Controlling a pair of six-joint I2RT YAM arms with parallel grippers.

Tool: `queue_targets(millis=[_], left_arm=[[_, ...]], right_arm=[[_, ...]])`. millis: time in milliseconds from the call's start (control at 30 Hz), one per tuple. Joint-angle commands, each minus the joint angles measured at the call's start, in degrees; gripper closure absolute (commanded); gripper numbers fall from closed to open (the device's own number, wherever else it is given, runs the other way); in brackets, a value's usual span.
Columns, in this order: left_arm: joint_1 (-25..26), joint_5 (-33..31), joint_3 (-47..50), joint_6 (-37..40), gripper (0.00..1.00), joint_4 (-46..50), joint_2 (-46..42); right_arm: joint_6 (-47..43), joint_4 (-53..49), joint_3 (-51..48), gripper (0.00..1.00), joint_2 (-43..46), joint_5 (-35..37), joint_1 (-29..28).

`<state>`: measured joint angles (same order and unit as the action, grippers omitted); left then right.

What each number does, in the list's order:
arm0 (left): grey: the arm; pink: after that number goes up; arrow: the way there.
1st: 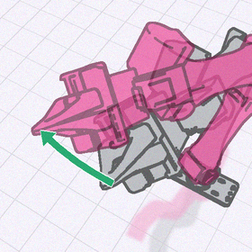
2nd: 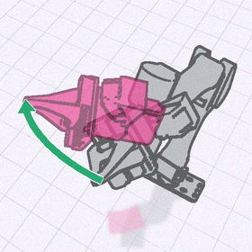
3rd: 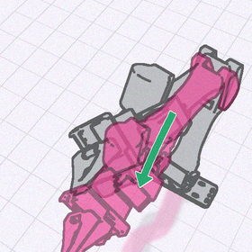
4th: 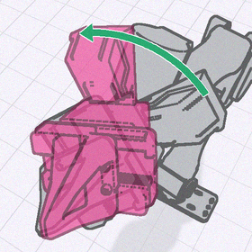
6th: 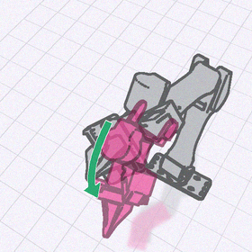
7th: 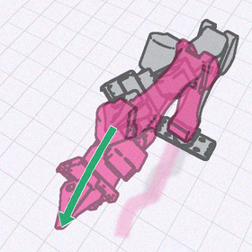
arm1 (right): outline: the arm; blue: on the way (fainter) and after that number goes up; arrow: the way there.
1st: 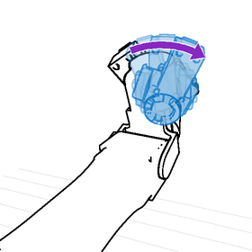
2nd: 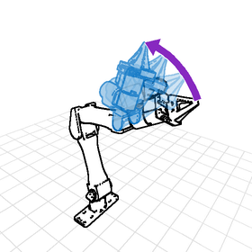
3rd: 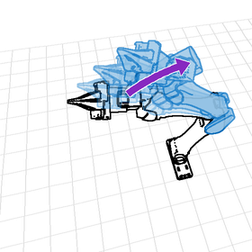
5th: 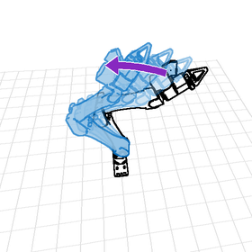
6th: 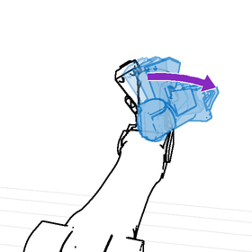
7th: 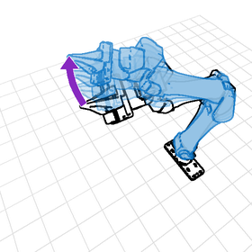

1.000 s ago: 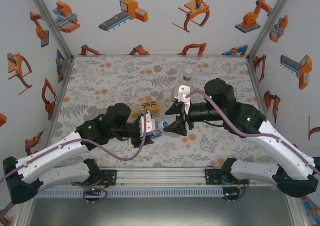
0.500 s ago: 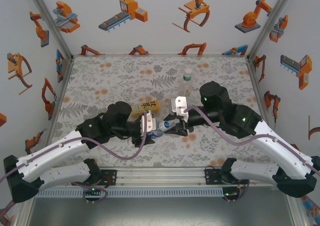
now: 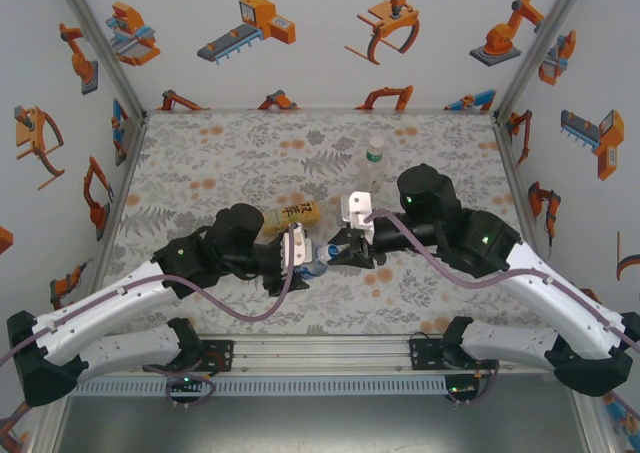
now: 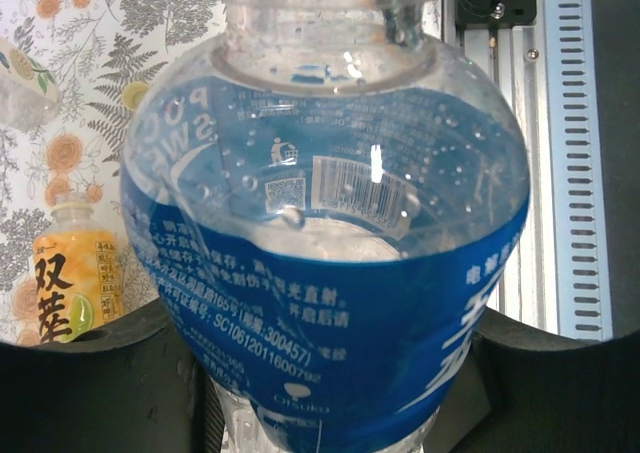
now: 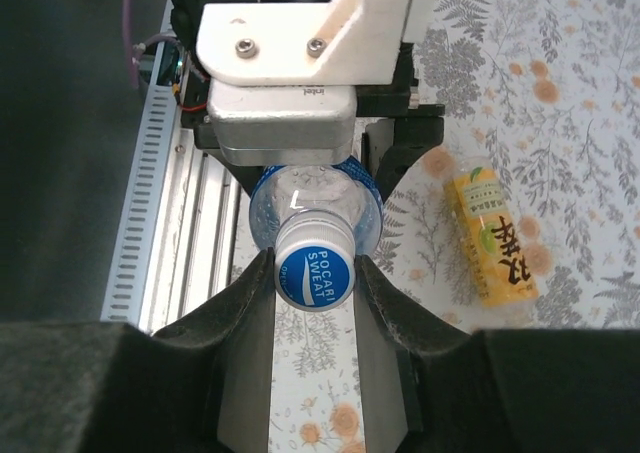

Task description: Screw on the bottle caps

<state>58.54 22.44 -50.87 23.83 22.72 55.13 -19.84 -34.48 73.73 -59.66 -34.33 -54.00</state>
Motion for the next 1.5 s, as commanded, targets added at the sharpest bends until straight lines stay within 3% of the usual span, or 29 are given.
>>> queue_targets(millis=[0,100,267,367,433,533,733,900,1000,1033,1133,1467], left_arm=[[0.2,-2.5,0.7,0.5,1.0,-6.1,-1.0],[0.1,-4.6,0.5,1.5,1.0,-7.5,-0.2],[0.1,-6.1,0.0,2.8,1.0,-8.4,0.2],[0.1,-6.5,0.2,3.2,1.0,-9.1,0.1],[0.1,-6.4,0.2,3.5,1.0,-9.2,0.1],[0.1,-5.8,0.4,3.3,1.0,-9.6,0.1],[0.1,-4.0,-0.1,2.4,1.0,-9.9,1.2],[0.1,-3.6,-1.0,2.7,1.0,-9.1,1.9],[0.1,-3.7,-1.2,2.9,1.0,-8.9,2.0],[0.1,-3.5,-1.4,2.9,1.0,-8.6,2.1],[0.1,-2.8,-1.8,2.7,1.0,-7.8,2.3],[0.1,4.6,-3.2,1.7,1.0,-5.4,2.9]], right_arm=[[11.3,1.4,-1.2,0.88,0.9,3.8,0.1],[28.3,4.0,-2.9,1.0,1.8,11.9,0.1],[62.2,2.1,-5.6,1.0,3.3,30.7,0.1],[79.2,-1.0,-7.0,1.0,3.4,35.2,0.1],[86.5,-2.3,-7.8,1.0,3.3,36.0,0.2],[89.6,-2.4,-8.5,0.99,3.0,35.8,0.1],[88.0,-3.9,-7.6,0.93,2.6,36.4,0.1],[84.5,-2.6,-6.5,0.79,3.5,37.1,0.1],[79.8,-1.0,-5.4,0.66,4.8,37.5,0.2],[77.5,-0.7,-4.7,0.58,5.3,37.9,0.2],[69.0,1.6,-2.9,0.5,5.8,35.8,0.2],[31.4,3.6,1.1,0.45,5.6,20.8,0.3]])
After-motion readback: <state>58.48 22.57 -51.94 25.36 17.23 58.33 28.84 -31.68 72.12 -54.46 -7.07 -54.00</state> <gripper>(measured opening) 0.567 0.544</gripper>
